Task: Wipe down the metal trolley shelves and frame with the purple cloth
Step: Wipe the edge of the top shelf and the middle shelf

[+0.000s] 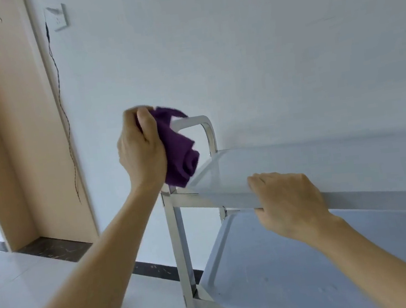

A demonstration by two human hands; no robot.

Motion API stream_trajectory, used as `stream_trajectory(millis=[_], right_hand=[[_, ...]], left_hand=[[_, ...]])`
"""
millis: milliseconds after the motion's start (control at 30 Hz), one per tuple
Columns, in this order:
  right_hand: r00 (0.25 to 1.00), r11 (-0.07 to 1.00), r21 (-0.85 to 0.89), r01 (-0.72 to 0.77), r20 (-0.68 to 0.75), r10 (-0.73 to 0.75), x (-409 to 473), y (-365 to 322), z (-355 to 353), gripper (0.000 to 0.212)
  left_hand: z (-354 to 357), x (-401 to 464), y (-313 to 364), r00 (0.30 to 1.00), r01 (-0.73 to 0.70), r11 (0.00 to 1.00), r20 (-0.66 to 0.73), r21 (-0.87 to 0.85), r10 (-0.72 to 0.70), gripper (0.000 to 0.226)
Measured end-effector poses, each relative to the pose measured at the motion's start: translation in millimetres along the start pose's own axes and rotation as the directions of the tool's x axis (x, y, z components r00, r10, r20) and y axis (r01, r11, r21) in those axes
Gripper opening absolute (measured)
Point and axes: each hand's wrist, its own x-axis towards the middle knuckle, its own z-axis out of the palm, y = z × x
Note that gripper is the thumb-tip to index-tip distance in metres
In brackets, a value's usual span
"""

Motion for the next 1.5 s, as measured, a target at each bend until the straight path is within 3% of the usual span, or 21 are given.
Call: stream_trajectory(millis=[100,200,267,367,500,567,700,767,867,967,1000,1067,1133,1300,1400,1500], right_hand=[[1.0,1.0,-0.014,-0.007,0.012,0.007,-1,-1,-1,0.022],[0.999,0.999,-0.034,-0.026,0.03,0.027,-1,-2,-1,0.031],[0.998,0.999,-0.038,-0.03,0.05,0.032,0,0,1,0.035],[0.997,0.998,-0.038,-0.041,0.064,0.043,-1,1,0,0.036],[0.999,0.998,-0.03,-0.046,0.017,0.047,-3,1,0,0.036],[0.998,0.999,0.011,-0.047,-0.042,0.048,-2,2,3,0.04],[0.996,0.998,0.027,-0.049,-0.07,0.051,1,5,6,0.044],[0.997,0.998,0.018,-0.058,-0.059,0.059,1,5,7,0.045],[0.997,0.999,0.02,-0.051,-0.062,0.052,2,6,9,0.048],[0.996,0.999,0.014,-0.044,-0.071,0.045,2,6,12,0.046],[0.996,0.999,0.012,-0.045,-0.072,0.046,2,6,12,0.045],[0.996,0.999,0.003,-0.054,-0.072,0.054,2,6,13,0.044],[0.996,0.998,-0.012,-0.064,-0.057,0.063,2,6,12,0.043],[0.998,0.998,-0.023,-0.056,-0.031,0.055,1,7,14,0.032],[0.983,0.998,-0.009,0.063,-0.17,-0.064,-3,3,18,0.036],[0.918,0.964,0.058,0.261,-0.325,-0.229,-16,-22,32,0.03]], left_hand=[[10,26,-7,0.998,-0.058,0.992,0.007,0.11,0.057,0.027],[31,11,-33,0.959,-0.135,0.929,0.282,0.345,0.035,0.034],[37,-8,-48,0.938,-0.259,0.83,0.335,0.494,0.094,0.051],[33,-28,-60,0.951,-0.258,0.838,0.281,0.48,0.131,0.073],[25,-38,-65,0.954,-0.265,0.869,0.244,0.417,0.174,0.065],[32,-15,-56,0.931,-0.319,0.799,0.326,0.51,0.163,0.057],[60,48,-31,0.815,-0.408,0.675,0.579,0.614,-0.034,0.045],[70,58,-29,0.774,-0.429,0.65,0.626,0.628,-0.093,0.043],[66,41,-40,0.857,-0.409,0.654,0.513,0.636,0.037,0.041],[50,-5,-64,0.926,-0.361,0.762,0.301,0.538,0.226,0.049],[44,-22,-71,0.948,-0.305,0.847,0.227,0.435,0.224,0.053],[36,-44,-81,0.991,-0.074,0.988,0.118,0.133,0.058,0.054],[33,-54,-85,0.99,0.104,0.993,0.106,-0.049,-0.098,0.052],[24,-71,-101,0.98,0.179,0.967,0.117,-0.179,-0.159,0.045],[18,-100,-118,0.973,0.211,0.96,0.134,-0.182,-0.189,0.047],[14,-134,-134,0.956,0.276,0.948,0.147,-0.159,-0.254,0.05]])
